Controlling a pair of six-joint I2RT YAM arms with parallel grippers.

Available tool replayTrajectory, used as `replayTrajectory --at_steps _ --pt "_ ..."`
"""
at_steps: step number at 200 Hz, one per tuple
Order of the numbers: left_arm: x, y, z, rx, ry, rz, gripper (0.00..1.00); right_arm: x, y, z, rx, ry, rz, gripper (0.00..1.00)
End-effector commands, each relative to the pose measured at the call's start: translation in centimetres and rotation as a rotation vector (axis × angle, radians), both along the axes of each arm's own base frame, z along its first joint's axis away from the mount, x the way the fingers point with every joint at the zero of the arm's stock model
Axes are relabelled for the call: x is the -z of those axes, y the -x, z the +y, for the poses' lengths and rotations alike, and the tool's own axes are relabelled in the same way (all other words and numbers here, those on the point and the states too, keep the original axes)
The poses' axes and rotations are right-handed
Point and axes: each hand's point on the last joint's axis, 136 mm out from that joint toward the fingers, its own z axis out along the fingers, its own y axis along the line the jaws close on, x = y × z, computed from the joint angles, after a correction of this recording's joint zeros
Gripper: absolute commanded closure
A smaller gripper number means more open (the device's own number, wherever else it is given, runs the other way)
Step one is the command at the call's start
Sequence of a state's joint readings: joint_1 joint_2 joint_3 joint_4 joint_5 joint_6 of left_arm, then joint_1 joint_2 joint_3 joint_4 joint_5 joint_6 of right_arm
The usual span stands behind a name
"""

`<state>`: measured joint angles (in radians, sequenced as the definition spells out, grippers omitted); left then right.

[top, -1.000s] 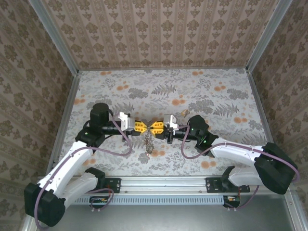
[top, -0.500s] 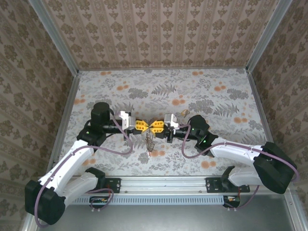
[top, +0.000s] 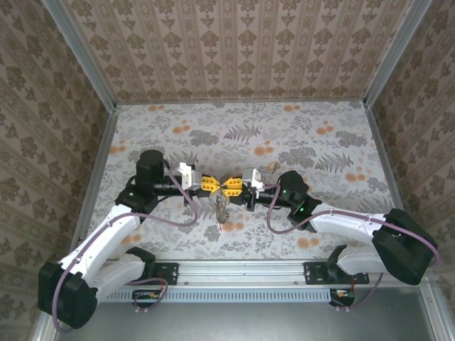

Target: Put the keys on the keyring

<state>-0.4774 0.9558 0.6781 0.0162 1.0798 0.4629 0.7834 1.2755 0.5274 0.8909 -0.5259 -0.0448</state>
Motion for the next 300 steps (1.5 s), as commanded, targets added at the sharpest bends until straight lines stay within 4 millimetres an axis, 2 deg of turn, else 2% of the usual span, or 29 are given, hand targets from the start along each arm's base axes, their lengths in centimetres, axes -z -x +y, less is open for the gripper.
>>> replayTrajectory --at_steps 1,33,57,71,108,194,221,241,258,266,276,300 --pt "-1.8 0.3 -0.2 0.028 0.042 -0.055 1.00 -0.4 -0.2 -0.5 0.033 -0.020 -0.016 0.81" --pt "-1.9 0.4 -0.3 0.032 0.044 -0.055 1.00 -0.3 0.0 -0.6 0.025 -0.011 -0.018 0.81" --pt "-1.8 0.4 -0.3 0.034 0.045 -0.054 1.00 -0.5 0.3 -0.2 -0.006 -0.011 -0.018 0.89" --pt "-1.7 0.6 -0.3 0.044 0.045 -0.045 1.00 -0.8 0.3 -0.2 -0.008 -0.023 -0.020 0.86" --pt "-1.7 0.6 -0.4 0.052 0.051 -0.032 1.00 -1.2 0.6 -0.1 -0.023 -0.026 -0.033 0.89" --pt "-1.0 0.7 -0.8 0.070 0.039 -0.009 1.00 -1.5 0.5 -0.1 -0.020 -0.030 -0.049 0.83" --pt "-0.9 0.7 -0.9 0.072 0.036 -0.006 1.00 -1.5 0.7 -0.1 -0.029 -0.024 -0.064 1.00" --pt "-0.7 0.6 -0.8 0.055 0.011 0.007 1.00 -1.0 0.9 -0.1 -0.035 0.016 -0.073 1.00" --pt "0.1 1.2 -0.2 0.052 -0.067 0.016 0.79 0.0 1.2 -0.1 -0.043 0.114 -0.090 1.00" --pt "0.7 1.6 0.2 0.052 -0.108 0.025 0.72 0.6 1.3 -0.1 -0.040 0.177 -0.093 1.00" --pt "1.3 1.7 0.5 0.043 -0.150 0.032 0.70 1.5 1.4 -0.2 -0.042 0.258 -0.083 1.00" --pt "1.9 1.2 0.6 0.013 -0.177 0.063 0.66 2.1 1.4 -0.5 -0.044 0.325 -0.070 1.00"
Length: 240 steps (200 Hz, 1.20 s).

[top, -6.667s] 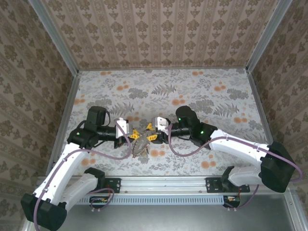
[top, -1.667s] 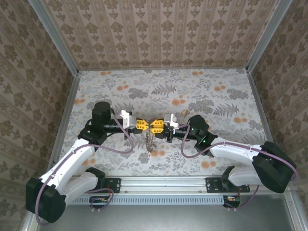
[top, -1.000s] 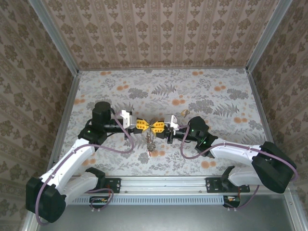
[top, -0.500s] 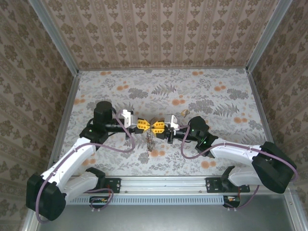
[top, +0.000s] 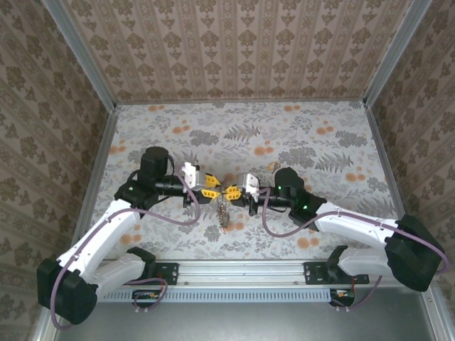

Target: Put the keys on the keyring

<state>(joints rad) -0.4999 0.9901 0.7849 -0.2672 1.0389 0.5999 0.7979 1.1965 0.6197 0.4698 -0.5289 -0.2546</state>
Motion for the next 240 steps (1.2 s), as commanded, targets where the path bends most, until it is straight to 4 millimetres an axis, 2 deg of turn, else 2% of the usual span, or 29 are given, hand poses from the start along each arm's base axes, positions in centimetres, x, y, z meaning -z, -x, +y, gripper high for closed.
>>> replayTrajectory --at_steps 1,122,158,200,212,221,240 --pt "0.9 0.7 0.6 -0.001 -0.064 0.019 0.66 -0.1 0.5 -0.4 -0.019 0.096 -0.043 1.00" --pt "2.7 0.8 -0.3 0.039 -0.079 0.077 0.66 -0.4 -0.2 0.4 -0.010 0.175 -0.004 1.00" --pt "2.9 0.7 -0.6 0.032 -0.081 0.061 0.78 -0.4 -0.1 0.9 -0.041 0.175 0.006 1.00" --pt "3.5 1.0 -0.8 0.045 -0.093 0.057 0.84 -0.8 -0.2 1.2 -0.043 0.154 -0.001 1.00" --pt "3.6 1.1 -0.7 0.046 -0.099 0.062 0.91 -0.9 -0.1 1.2 -0.042 0.150 -0.004 1.00" --pt "3.6 1.1 -0.7 0.046 -0.102 0.062 1.00 -0.9 -0.1 1.1 -0.043 0.148 -0.006 1.00" --pt "3.5 1.1 -0.6 0.038 -0.101 0.048 1.00 -1.1 0.1 1.0 -0.043 0.127 -0.014 1.00"
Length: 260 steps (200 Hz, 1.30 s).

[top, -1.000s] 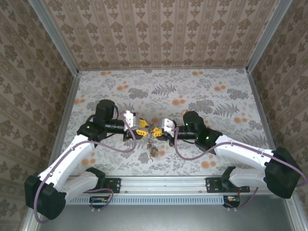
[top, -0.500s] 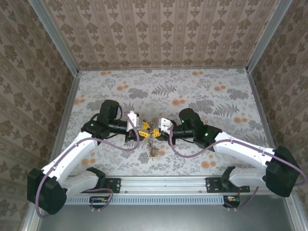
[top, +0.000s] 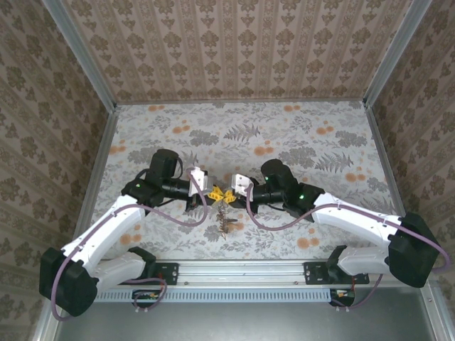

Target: Put the keys on the keyring

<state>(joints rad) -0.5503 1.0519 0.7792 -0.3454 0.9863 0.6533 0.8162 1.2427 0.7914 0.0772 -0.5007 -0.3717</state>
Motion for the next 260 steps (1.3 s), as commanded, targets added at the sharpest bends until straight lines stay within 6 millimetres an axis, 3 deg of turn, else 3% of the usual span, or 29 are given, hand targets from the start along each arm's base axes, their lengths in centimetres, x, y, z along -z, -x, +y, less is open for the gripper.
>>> replayTrajectory --at_steps 1,14,34,60,104,163,260 --pt "0.3 0.5 0.1 0.013 -0.002 -0.013 1.00 -3.4 0.0 0.6 -0.024 -0.101 -0.079 1.00" --pt "-0.4 0.4 0.0 0.008 0.024 -0.037 1.00 -3.8 0.4 0.3 -0.033 -0.147 -0.095 1.00" --pt "-2.2 0.2 -0.1 -0.011 0.103 -0.073 1.00 -5.0 0.6 -0.6 -0.011 -0.254 -0.125 0.80" --pt "-4.3 0.2 -0.3 -0.011 0.207 -0.086 1.00 -6.0 0.6 -1.4 0.007 -0.337 -0.116 0.72" --pt "-5.7 0.2 -0.5 -0.008 0.296 -0.108 1.00 -6.8 0.4 -2.0 0.036 -0.418 -0.113 0.72" --pt "-6.7 0.6 -0.6 0.005 0.348 -0.116 1.00 -6.5 -0.2 -3.0 0.078 -0.455 -0.098 0.65" --pt "-6.5 0.9 -1.9 0.046 0.365 -0.100 1.00 -6.9 0.3 -1.8 -0.005 -0.460 -0.072 0.78"
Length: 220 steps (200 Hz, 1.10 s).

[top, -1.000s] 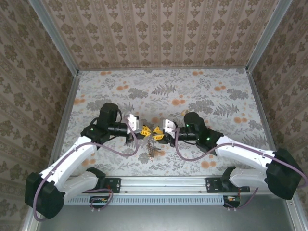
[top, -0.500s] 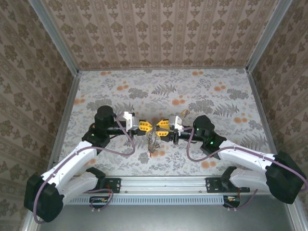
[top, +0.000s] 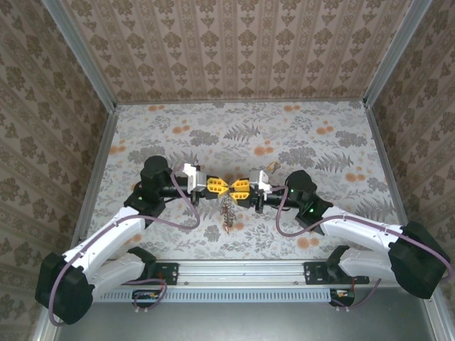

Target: Put the keys on the keyring

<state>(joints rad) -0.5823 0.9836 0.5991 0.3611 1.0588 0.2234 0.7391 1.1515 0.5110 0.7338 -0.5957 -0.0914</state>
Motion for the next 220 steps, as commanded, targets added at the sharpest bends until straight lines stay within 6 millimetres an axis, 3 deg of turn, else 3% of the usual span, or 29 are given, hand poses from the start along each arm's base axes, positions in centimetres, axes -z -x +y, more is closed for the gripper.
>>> replayTrajectory --at_steps 1,25,64,85,103,115,156,220 --pt "-1.0 0.6 -0.3 0.032 0.046 -0.039 1.00 -2.2 0.2 0.4 -0.037 -0.054 -0.033 0.79" --pt "-0.7 0.3 -0.5 0.029 0.043 -0.035 1.00 -2.4 0.2 0.3 -0.038 -0.064 -0.038 0.80" --pt "-0.4 0.2 -0.8 0.025 0.039 -0.026 1.00 -2.3 0.2 0.3 -0.034 -0.054 -0.051 1.00" --pt "-0.2 0.2 -0.6 0.008 0.008 -0.017 1.00 -1.9 0.0 0.1 -0.012 -0.021 -0.062 1.00" --pt "0.8 1.0 0.0 0.015 -0.093 -0.027 0.78 -1.1 0.2 0.0 -0.002 0.066 -0.084 1.00" --pt "1.9 1.8 0.7 0.032 -0.175 -0.031 0.71 -0.6 0.4 -0.2 0.002 0.138 -0.117 1.00" --pt "3.2 2.8 2.0 0.053 -0.269 -0.015 0.62 -0.3 1.1 -0.7 -0.019 0.245 -0.257 1.00" --pt "3.2 2.4 1.5 0.056 -0.240 -0.026 0.60 0.9 1.1 -0.6 0.007 0.441 -0.480 1.00"
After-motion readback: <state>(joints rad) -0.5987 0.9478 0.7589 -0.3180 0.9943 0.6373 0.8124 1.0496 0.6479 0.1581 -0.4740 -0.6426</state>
